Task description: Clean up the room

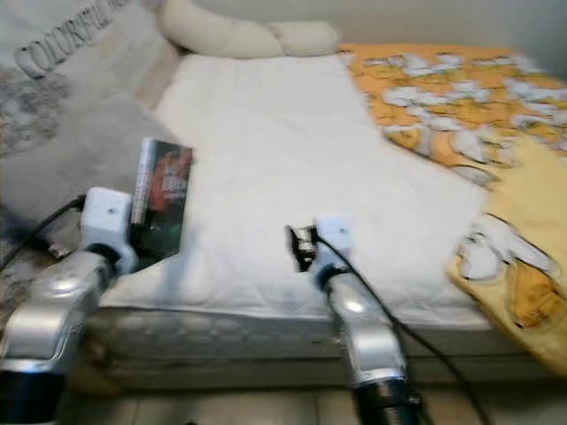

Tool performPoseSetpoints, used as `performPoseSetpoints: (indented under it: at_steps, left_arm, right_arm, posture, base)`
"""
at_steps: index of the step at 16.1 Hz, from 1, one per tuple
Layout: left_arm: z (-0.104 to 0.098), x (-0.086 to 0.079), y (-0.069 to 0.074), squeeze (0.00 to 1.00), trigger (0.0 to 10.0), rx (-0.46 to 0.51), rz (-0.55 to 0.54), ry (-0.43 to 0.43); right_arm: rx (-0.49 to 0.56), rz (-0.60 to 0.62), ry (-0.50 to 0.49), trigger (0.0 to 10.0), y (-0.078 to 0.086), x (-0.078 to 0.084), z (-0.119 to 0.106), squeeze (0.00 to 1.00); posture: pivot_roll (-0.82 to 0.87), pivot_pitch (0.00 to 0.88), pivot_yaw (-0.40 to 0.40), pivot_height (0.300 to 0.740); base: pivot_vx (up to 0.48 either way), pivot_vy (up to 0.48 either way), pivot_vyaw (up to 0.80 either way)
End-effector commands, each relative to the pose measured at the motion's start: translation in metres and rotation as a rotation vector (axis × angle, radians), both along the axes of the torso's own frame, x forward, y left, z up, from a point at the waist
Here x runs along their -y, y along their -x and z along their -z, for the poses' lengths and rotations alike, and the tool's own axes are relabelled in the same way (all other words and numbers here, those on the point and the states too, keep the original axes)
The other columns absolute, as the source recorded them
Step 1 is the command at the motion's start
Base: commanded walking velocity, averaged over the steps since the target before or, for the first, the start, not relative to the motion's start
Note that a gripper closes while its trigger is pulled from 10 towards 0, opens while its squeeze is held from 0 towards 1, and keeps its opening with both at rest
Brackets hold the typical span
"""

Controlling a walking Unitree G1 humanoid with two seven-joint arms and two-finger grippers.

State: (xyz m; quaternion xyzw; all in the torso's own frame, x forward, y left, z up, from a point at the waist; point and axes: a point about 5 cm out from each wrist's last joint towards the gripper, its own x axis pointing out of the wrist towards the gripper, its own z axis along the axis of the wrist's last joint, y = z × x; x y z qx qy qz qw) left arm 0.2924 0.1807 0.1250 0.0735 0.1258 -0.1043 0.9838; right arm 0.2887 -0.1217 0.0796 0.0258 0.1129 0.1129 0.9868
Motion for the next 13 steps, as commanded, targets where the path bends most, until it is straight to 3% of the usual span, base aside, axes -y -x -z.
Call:
performPoseSetpoints:
  at_steps: [1, 13]
  left_arm:
    - [-0.0110, -0.0025, -0.0019, 0.00, 10.0, 0.049, -0.005, -0.010]
    - [-0.0109, -0.0017, -0.0027, 0.00, 10.0, 0.043, 0.009, -0.016]
  right_arm:
    - [0.026, 0.016, -0.020, 10.0, -0.0029, -0.0019, -0.0067, 0.00]
    - [0.023, 0.024, -0.022, 10.0, -0.0047, -0.0003, -0.0053, 0.00]
  posture:
    - [-0.03, 0.000, -0.006, 0.740]
    - [-0.03, 0.000, -0.003, 0.740]
  base:
    - [0.307, 0.000, 0.00]
    - [0.309, 0.000, 0.00]
